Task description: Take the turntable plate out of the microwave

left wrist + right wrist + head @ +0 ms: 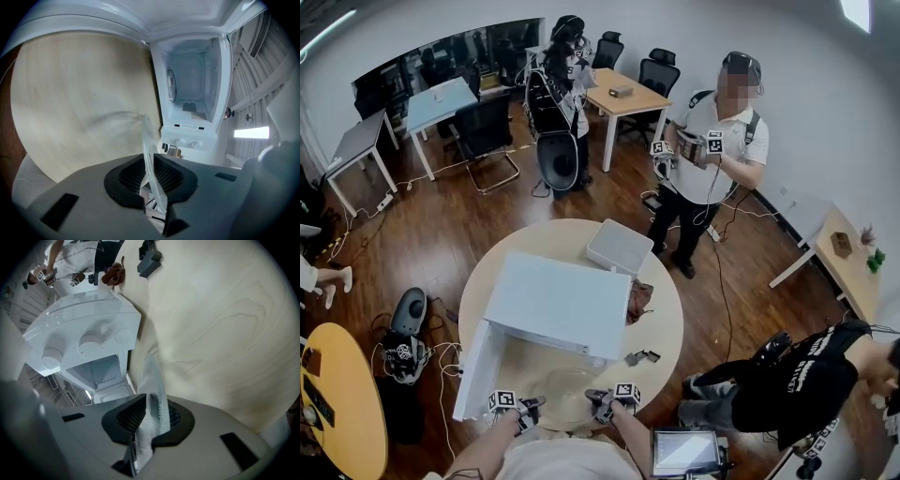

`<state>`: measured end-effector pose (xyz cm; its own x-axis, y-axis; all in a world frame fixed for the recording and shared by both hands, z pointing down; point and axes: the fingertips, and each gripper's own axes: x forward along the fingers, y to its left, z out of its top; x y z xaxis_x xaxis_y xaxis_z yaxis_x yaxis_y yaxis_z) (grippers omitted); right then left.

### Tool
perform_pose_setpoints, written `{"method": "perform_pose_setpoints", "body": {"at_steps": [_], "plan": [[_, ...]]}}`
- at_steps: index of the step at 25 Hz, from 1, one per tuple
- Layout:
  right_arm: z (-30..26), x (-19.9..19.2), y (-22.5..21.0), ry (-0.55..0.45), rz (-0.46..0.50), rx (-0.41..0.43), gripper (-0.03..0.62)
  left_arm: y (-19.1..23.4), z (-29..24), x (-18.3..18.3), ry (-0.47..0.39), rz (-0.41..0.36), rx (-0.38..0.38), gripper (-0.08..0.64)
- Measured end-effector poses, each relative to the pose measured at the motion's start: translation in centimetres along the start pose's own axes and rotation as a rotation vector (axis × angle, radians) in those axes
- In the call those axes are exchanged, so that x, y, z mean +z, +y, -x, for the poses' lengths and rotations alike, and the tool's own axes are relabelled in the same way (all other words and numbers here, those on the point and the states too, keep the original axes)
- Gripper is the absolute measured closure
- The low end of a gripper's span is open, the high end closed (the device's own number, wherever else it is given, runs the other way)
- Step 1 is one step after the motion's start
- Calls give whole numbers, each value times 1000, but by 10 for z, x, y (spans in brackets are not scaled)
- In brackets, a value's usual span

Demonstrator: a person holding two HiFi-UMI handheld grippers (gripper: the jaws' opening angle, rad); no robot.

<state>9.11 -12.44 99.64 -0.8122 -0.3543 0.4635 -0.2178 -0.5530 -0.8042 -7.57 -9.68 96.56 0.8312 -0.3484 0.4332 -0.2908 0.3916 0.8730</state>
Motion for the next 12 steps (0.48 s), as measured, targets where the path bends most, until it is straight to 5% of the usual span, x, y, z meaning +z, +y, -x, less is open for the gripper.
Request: {"method": "perform_pose_setpoints", "body": {"at_steps": [12], "plan": [[-4, 3, -1, 4, -13, 7, 560, -1, 0, 5, -35, 89, -7, 520]]}}
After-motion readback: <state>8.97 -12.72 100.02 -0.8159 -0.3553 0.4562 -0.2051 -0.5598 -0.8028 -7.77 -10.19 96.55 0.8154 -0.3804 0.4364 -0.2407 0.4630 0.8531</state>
